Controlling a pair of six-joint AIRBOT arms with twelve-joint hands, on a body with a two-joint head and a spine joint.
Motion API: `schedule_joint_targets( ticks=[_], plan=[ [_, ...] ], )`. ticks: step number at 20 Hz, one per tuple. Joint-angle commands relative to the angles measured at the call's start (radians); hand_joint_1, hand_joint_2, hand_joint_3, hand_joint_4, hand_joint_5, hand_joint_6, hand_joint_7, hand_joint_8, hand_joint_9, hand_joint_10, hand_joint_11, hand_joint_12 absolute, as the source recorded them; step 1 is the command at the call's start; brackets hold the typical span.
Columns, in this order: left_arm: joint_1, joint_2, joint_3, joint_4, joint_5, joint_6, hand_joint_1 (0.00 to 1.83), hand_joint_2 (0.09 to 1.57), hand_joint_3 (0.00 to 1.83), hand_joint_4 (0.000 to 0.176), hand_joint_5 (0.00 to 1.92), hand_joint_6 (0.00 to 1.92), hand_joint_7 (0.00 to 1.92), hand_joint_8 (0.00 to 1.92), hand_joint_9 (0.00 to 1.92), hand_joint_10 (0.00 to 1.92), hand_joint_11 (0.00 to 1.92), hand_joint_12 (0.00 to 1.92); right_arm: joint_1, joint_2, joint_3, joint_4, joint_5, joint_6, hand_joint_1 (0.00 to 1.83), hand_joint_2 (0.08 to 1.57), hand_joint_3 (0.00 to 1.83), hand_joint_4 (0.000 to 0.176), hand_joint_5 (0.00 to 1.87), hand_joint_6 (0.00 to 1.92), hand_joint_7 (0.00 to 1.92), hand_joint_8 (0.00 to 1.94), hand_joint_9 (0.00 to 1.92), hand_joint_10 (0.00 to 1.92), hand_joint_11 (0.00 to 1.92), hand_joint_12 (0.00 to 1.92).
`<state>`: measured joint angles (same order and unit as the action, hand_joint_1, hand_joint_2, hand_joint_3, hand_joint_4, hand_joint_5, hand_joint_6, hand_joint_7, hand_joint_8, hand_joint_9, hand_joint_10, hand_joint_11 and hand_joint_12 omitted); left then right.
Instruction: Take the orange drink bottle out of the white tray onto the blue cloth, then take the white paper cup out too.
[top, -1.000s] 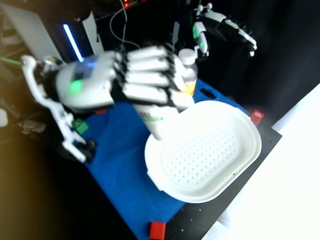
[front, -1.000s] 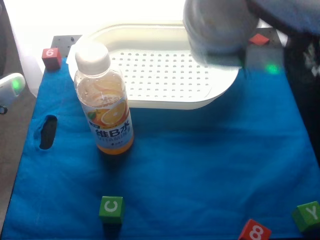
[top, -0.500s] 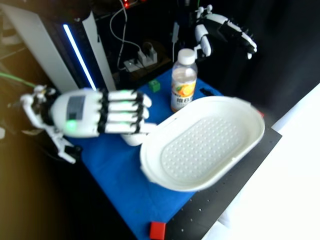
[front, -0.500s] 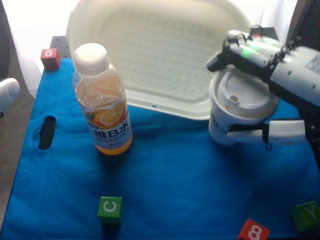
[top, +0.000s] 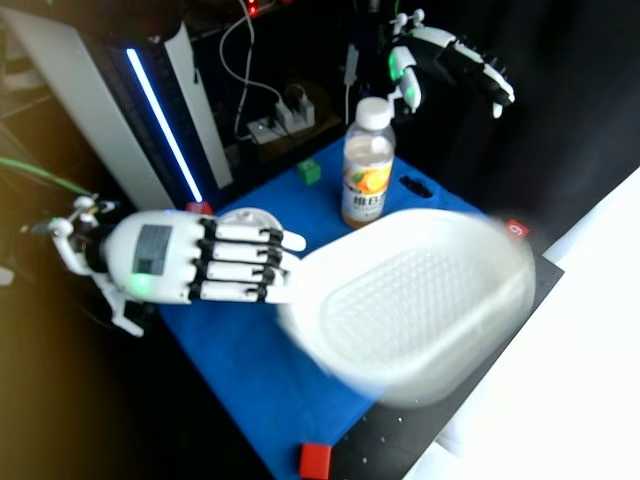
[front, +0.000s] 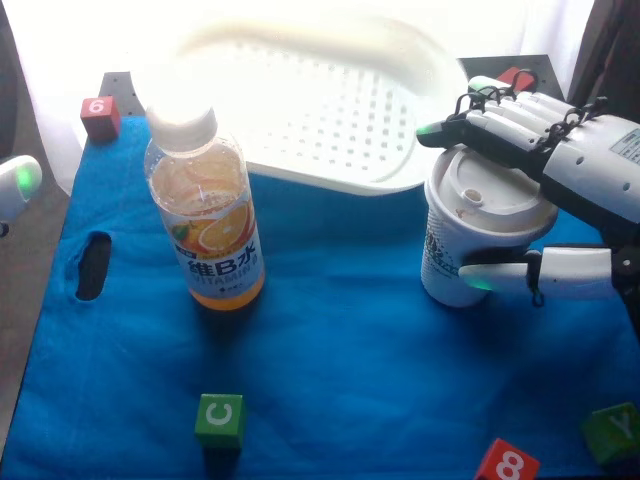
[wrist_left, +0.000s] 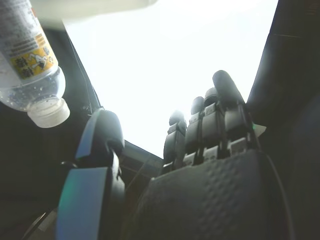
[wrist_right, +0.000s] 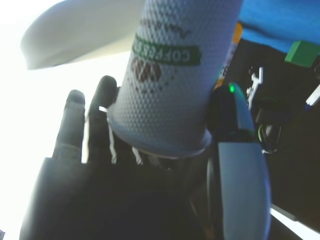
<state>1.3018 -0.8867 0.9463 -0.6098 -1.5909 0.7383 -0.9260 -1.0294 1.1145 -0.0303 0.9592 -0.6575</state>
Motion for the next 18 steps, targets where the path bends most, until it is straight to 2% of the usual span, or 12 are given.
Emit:
schedule_joint_targets(
  ticks=[1,3,4,5,8,10,11,12,13,14,15,18],
  plan=[
    [-0.005,-0.001,0.006,0.009,-0.126,-0.006,0.71,1.25,0.00,0.100,0.13,0.00,0.11,0.00,0.11,0.00,0.00,0.77,0.008,0.006,-0.004,0.003,0.119,0.005,0.73,1.28,0.00,0.000,0.00,0.72,0.00,1.11,0.05,1.33,0.00,1.89],
    [-0.005,-0.002,0.006,0.009,-0.127,-0.006,0.70,1.25,0.00,0.101,0.13,0.00,0.11,0.00,0.11,0.00,0.00,0.76,0.008,0.017,-0.010,0.003,0.135,0.005,0.73,1.28,0.00,0.000,0.00,0.73,0.00,1.16,0.03,1.36,0.00,1.89],
    [-0.005,-0.002,0.006,0.009,-0.128,-0.006,0.67,1.25,0.00,0.107,0.13,0.00,0.10,0.00,0.11,0.00,0.00,0.76,0.008,0.017,-0.012,0.003,0.137,0.005,0.78,1.28,0.00,0.000,0.00,0.74,0.00,1.10,0.03,1.36,0.00,1.86],
    [-0.005,-0.002,0.005,0.008,-0.129,-0.006,0.68,1.25,0.00,0.099,0.13,0.00,0.10,0.00,0.11,0.00,0.00,0.75,0.008,0.017,-0.013,0.003,0.138,0.005,0.76,1.27,0.00,0.000,0.00,0.70,0.00,1.06,0.02,1.34,0.00,1.90],
    [-0.005,-0.002,0.005,0.008,-0.132,-0.007,0.67,1.25,0.00,0.103,0.12,0.00,0.10,0.00,0.10,0.00,0.00,0.70,0.008,0.017,-0.018,0.003,0.138,0.005,0.74,1.27,0.00,0.000,0.00,0.67,0.01,0.94,0.01,1.30,0.00,1.89],
    [-0.005,-0.002,0.005,0.008,-0.132,-0.007,0.71,1.25,0.00,0.108,0.14,0.00,0.12,0.00,0.12,0.01,0.00,0.74,0.008,0.017,-0.024,0.003,0.138,0.005,0.73,1.25,0.00,0.000,0.00,0.39,0.00,0.75,0.00,1.14,0.00,1.85],
    [-0.005,-0.002,0.005,0.007,-0.132,-0.007,0.71,1.25,0.00,0.108,0.14,0.00,0.12,0.00,0.12,0.01,0.00,0.74,0.008,0.019,-0.025,0.003,0.138,0.005,0.73,1.25,0.00,0.000,0.00,0.39,0.00,0.75,0.00,1.14,0.00,1.85],
    [-0.005,-0.002,0.005,0.007,-0.132,-0.007,0.71,1.25,0.00,0.107,0.13,0.00,0.11,0.00,0.11,0.01,0.00,0.74,0.008,0.022,-0.027,0.003,0.138,0.005,0.67,1.21,0.00,0.017,0.00,0.08,0.00,0.46,0.00,0.79,0.00,1.63],
    [-0.005,-0.002,0.005,0.007,-0.132,-0.007,0.73,1.26,0.00,0.104,0.13,0.00,0.11,0.00,0.11,0.00,0.00,0.71,0.008,0.024,-0.028,0.003,0.138,0.005,0.61,1.19,0.00,0.055,0.00,0.01,0.00,0.23,0.00,0.47,0.00,1.42],
    [-0.005,-0.002,0.005,0.007,-0.132,-0.007,0.73,1.26,0.00,0.102,0.13,0.00,0.10,0.00,0.10,0.00,0.00,0.70,0.008,0.026,-0.030,0.003,0.138,0.005,0.55,1.12,0.00,0.093,0.00,0.00,0.00,0.05,0.00,0.09,0.00,1.01],
    [-0.005,-0.002,0.005,0.007,-0.132,-0.007,0.72,1.26,0.00,0.097,0.13,0.00,0.10,0.00,0.11,0.00,0.00,0.70,0.008,0.028,-0.033,0.003,0.140,0.005,0.45,1.04,0.00,0.147,0.00,0.00,0.00,0.00,0.00,0.00,0.00,0.16],
    [-0.005,-0.002,0.005,0.006,-0.134,-0.007,0.72,1.26,0.00,0.085,0.13,0.00,0.09,0.00,0.11,0.00,0.00,0.72,0.008,0.042,-0.046,-0.002,0.161,0.005,0.43,1.00,0.00,0.131,0.00,0.00,0.00,0.00,0.00,0.00,0.00,0.01]
  ],
)
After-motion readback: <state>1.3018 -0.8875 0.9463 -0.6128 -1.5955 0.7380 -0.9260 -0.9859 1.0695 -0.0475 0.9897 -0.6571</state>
